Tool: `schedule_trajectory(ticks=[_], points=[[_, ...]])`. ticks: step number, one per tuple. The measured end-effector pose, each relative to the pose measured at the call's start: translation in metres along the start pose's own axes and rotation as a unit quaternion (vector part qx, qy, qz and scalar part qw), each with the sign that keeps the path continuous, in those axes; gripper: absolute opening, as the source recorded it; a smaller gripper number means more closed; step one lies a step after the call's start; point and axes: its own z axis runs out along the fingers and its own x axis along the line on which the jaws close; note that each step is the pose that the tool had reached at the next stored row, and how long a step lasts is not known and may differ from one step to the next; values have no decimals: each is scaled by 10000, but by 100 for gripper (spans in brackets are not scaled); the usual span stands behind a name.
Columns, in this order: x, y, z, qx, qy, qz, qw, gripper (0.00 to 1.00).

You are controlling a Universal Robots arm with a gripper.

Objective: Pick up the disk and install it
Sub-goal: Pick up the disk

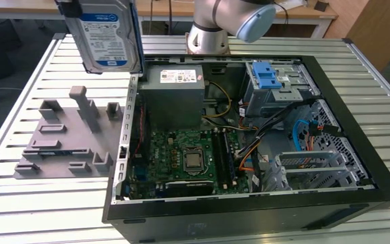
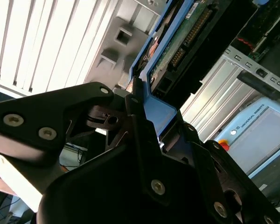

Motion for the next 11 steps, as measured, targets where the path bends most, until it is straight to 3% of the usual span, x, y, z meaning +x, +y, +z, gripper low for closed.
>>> schedule_trajectory(ticks=[4,11], points=[[1,-165,4,-10,1,0,10000,36],[156,-201,19,-10,1,2,10000,36]])
